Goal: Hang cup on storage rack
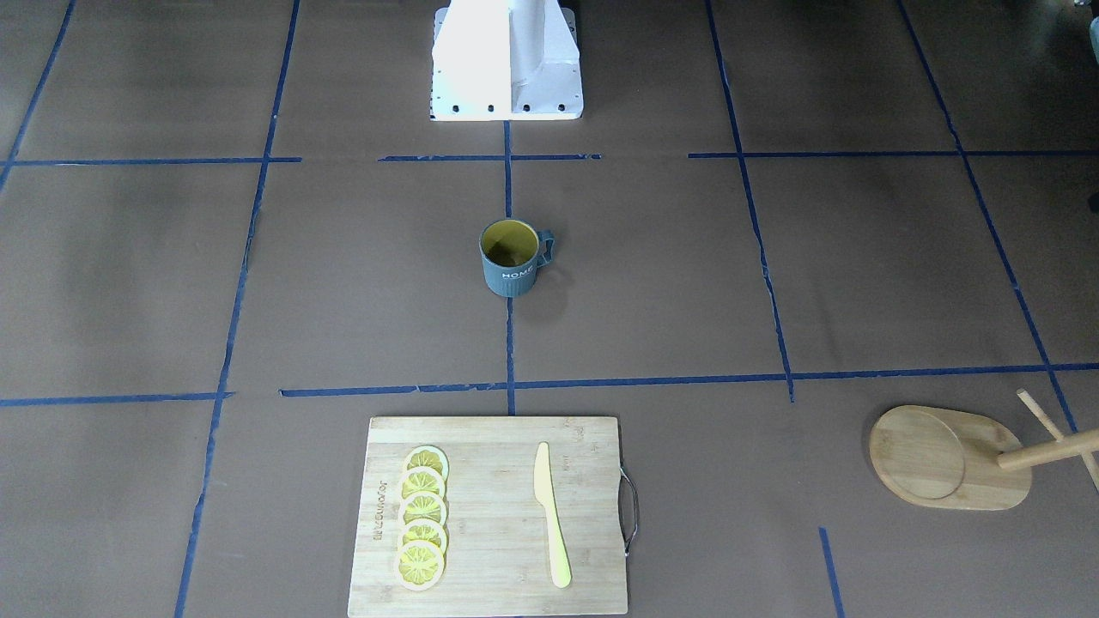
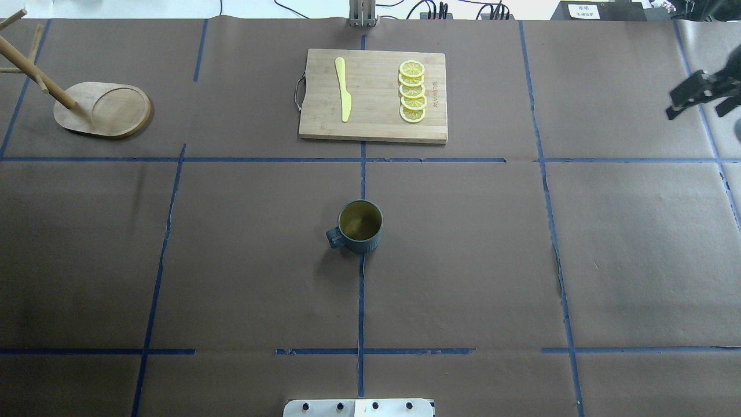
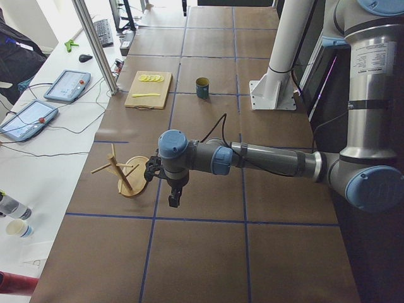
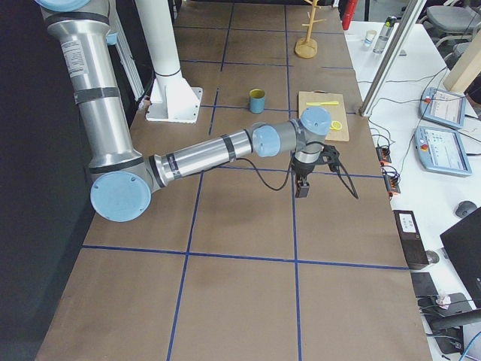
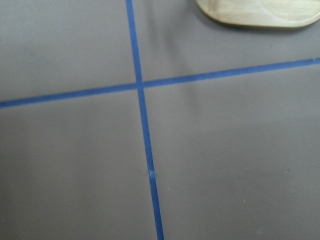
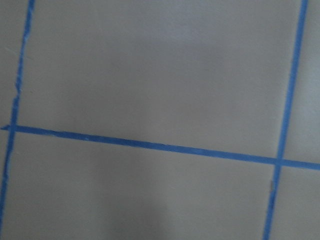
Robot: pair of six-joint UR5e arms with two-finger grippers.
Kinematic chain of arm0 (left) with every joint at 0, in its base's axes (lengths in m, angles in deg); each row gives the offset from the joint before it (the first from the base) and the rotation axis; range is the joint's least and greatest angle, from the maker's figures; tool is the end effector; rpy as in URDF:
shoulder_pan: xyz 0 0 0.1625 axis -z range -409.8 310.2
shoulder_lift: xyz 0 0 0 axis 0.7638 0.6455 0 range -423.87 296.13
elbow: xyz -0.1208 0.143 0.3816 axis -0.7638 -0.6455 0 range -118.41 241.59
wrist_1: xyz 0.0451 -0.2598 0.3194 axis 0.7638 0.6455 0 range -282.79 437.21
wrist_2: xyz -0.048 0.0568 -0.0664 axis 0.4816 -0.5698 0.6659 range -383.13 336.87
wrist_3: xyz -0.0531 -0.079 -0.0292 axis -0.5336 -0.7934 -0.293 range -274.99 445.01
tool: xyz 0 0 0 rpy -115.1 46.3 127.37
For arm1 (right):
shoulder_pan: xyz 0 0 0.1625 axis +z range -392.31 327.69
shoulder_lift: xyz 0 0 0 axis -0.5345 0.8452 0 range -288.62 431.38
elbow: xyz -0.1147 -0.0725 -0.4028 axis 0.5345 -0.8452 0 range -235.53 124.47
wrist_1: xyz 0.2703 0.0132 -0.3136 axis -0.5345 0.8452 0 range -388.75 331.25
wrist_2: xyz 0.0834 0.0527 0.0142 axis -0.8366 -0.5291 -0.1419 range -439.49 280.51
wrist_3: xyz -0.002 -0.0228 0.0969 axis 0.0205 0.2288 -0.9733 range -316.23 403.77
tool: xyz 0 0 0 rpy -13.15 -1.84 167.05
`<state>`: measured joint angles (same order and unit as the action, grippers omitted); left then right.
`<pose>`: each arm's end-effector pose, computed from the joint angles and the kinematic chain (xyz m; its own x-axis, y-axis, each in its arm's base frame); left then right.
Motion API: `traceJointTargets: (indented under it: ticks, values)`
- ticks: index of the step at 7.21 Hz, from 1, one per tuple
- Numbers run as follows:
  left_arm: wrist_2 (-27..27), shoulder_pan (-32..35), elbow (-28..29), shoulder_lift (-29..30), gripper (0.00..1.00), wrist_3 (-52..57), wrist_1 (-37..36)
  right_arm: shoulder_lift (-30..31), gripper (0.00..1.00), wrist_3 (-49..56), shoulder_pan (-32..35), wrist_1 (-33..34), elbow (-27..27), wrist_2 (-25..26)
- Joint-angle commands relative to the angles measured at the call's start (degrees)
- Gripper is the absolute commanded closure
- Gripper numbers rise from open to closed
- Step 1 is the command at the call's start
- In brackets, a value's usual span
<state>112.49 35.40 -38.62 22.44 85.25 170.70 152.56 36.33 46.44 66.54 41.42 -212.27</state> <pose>-0.0223 -0.4761 0.5933 0.6862 0.1863 -0.7031 -0.0853 0.9806 0.1766 -0.0437 -0.5561 0.5296 0.7148 -0.1372 0.6858 0.1001 0.9905 0.0938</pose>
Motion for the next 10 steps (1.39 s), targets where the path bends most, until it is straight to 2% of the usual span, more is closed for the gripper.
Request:
traceJointTargets:
  ticks: [1,2,3,4,5,7,8,9,10]
  values:
    - [0.3,-0.2,0.2,0.6,0.0,-0.1,2.0,9.7,0.0,17.3,8.0,0.0,-0.8,-1.2]
    - [0.3,-0.6,-0.7,1.3,0.0,-0.3,1.7,12.1,0.0,17.0,8.9,-0.5,-0.4,-0.6]
    - [1.0,-1.8,-0.7,1.5,0.0,0.0,2.8,11.7,0.0,16.8,8.8,-0.5,-0.5,-0.4]
    - [4.3,-2.1,-0.9,1.5,0.0,0.0,6.9,11.6,0.0,15.5,8.8,-0.5,-0.2,-0.4]
    - [9.8,-2.7,-1.1,1.6,0.0,-4.8,10.8,11.6,0.0,14.2,8.8,-0.5,0.0,-0.5]
    - [9.8,-13.9,-8.4,3.8,0.0,-18.8,12.9,11.5,0.0,13.7,8.8,-0.6,0.0,-0.6]
    - [3.6,-19.7,-12.6,6.8,0.0,-25.8,13.2,11.5,0.0,13.6,8.8,-0.6,0.1,-0.7]
    - [-5.8,-28.8,-14.4,11.2,0.0,-29.3,13.5,11.5,0.0,13.1,8.8,-0.6,0.3,-0.7]
    - [-12.1,-38.9,-12.8,17.9,0.0,-29.0,13.3,11.6,0.0,13.1,8.8,-0.6,0.7,-0.7]
